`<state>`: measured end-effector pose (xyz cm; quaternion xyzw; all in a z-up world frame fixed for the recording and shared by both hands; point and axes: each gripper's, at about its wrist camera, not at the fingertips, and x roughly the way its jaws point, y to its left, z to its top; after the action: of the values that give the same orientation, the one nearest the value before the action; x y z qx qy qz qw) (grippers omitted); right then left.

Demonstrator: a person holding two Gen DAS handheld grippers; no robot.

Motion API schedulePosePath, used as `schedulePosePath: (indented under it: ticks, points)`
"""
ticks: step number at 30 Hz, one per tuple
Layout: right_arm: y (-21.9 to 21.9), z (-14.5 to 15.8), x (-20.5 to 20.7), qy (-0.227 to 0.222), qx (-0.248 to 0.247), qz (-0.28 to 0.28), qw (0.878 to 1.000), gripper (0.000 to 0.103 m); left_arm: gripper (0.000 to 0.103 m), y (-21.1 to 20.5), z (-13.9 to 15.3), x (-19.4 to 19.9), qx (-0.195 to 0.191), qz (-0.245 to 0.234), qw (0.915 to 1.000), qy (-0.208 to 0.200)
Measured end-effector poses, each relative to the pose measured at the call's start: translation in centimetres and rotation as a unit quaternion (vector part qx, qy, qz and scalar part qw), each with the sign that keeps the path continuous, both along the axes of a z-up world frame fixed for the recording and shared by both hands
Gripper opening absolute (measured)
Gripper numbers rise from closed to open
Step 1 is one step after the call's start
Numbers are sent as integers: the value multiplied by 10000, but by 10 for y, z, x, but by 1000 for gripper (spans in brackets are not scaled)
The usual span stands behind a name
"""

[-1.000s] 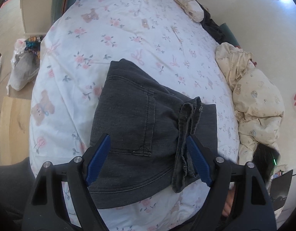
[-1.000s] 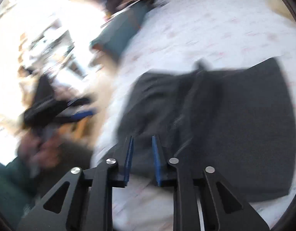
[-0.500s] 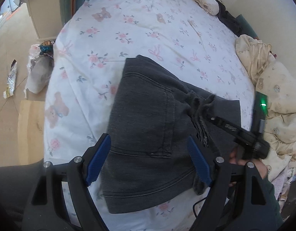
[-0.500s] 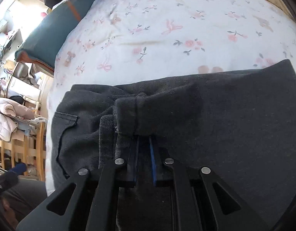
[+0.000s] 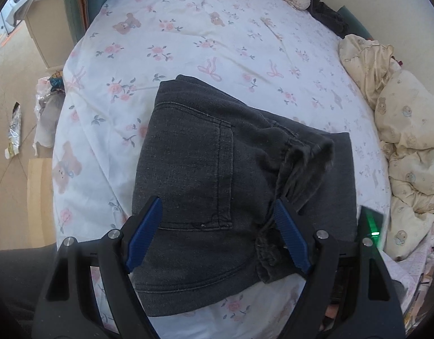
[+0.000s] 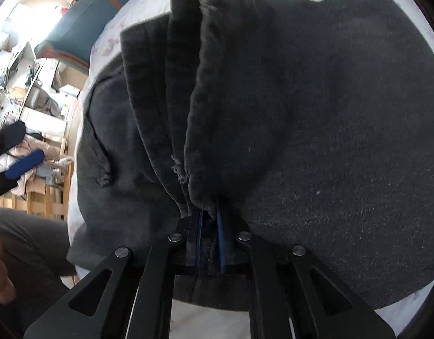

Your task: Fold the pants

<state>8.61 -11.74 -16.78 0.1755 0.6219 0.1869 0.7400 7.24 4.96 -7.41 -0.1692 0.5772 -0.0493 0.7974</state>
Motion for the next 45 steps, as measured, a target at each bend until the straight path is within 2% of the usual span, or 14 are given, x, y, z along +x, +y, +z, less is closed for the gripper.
schedulePosePath:
  ticks: [5, 6, 7, 8, 13, 15, 18, 22, 24, 26, 29, 35, 40, 45]
  points:
    - [-71, 53, -23, -490, 446, -862, 9941, 19, 78, 1, 3, 0, -75, 22, 10000, -35]
    - [-91, 59, -27, -577, 425, -1175, 9905, 30, 78, 1, 3, 0, -103, 26, 9999, -31]
    - [-116, 65, -34, -692, 336, -1582, 9844, 60, 78, 1, 4, 1, -120, 33, 9999, -31]
    - [-140, 67, -40, -827, 185, -2002, 9761, 78, 78, 0, 4, 1, -130, 36, 9999, -30]
    - [-222, 35, -63, -299, -391, -3570, 9328, 78, 78, -7, 4, 3, -93, -21, 9999, -53]
    - [-236, 20, -70, -8, -494, -3863, 9210, 78, 78, -7, 4, 4, -76, -17, 10000, -45]
    - [-242, -11, -73, 561, 24, -3856, 9210, 75, 78, -6, 4, 4, -58, 11, 10000, -54]
    - [-235, -13, -63, 377, -10, -3652, 9301, 73, 78, -3, 6, 2, 14, 36, 9999, -140]
    - [-228, -14, -56, 337, -32, -3545, 9344, 64, 78, -2, 7, 1, 110, 38, 9997, -213]
    - [-223, -5, -59, 148, -144, -3505, 9363, 29, 78, -1, 8, 0, 250, 3, 9992, -310]
    - [-209, 24, -60, -442, -127, -3325, 9420, 16, 78, -1, 9, -1, 429, -51, 9983, -399]
    - [-151, 102, -70, -2009, 345, -2128, 9556, 13, 78, -7, 12, 0, 508, -183, 9977, -400]
    - [-109, 125, -76, -2430, 825, -1322, 9574, 13, 78, -38, 33, 17, 293, -341, 9985, -304]
    - [-82, 127, -72, -2557, 1027, -768, 9582, 13, 78, -89, 59, 61, -324, -633, 9972, -216]
